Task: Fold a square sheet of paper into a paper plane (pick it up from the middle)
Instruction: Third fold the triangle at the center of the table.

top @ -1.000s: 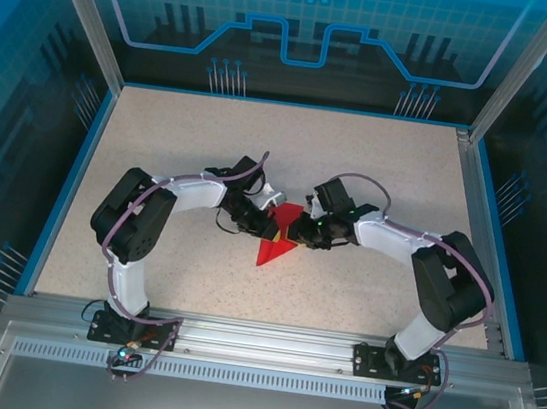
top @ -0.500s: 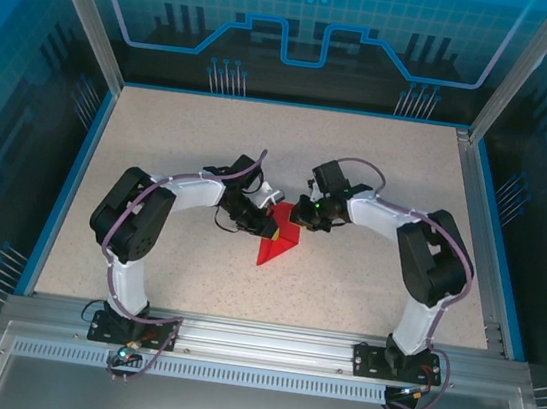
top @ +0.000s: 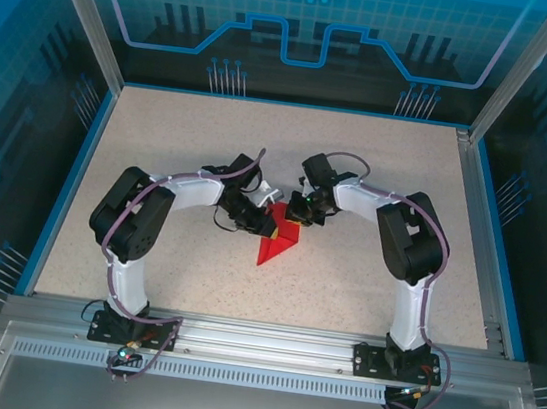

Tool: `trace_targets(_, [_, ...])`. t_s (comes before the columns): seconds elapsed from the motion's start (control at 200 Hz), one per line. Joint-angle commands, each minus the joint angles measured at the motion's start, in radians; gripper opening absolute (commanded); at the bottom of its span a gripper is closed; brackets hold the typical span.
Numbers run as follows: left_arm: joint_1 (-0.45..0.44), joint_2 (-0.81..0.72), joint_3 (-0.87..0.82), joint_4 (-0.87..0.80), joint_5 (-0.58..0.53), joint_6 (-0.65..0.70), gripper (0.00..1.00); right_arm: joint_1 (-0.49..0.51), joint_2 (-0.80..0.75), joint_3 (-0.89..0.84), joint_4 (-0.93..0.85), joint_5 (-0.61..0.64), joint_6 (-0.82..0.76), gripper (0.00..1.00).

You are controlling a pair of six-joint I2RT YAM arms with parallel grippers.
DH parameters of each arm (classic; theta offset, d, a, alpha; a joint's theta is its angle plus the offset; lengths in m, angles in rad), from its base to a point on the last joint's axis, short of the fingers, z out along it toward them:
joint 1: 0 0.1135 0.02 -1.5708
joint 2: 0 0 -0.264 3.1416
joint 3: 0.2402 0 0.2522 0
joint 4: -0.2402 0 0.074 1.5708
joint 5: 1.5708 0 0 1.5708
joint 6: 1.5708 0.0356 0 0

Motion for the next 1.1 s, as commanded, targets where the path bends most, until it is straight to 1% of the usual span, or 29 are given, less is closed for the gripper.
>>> trace_targets(0.0, [0.015, 0.016, 0.038, -0.031, -0.014, -0.004, 0.0, 0.004, 0.053, 0.003, -0.064, 0.043, -0.033, 0.16])
trace_targets(0.255, [0.024, 0.046, 0.047, -0.034, -0.03, -0.006, 0.0, 0.006, 0.057, 0.012, -0.073, 0.039, -0.041, 0.16])
trace_targets(0.47, [0.024, 0.04, 0.019, -0.017, -0.039, -0.013, 0.0, 0.007, 0.05, 0.01, -0.08, 0.045, -0.044, 0.16])
trace_targets(0.715, [0.028, 0.033, 0.001, -0.012, -0.1, -0.027, 0.0, 0.006, 0.054, 0.006, -0.08, 0.046, -0.038, 0.16])
trace_targets(1.095, [0.03, 0.042, -0.002, -0.01, -0.115, -0.026, 0.0, 0.006, 0.058, 0.008, -0.078, 0.044, -0.038, 0.16])
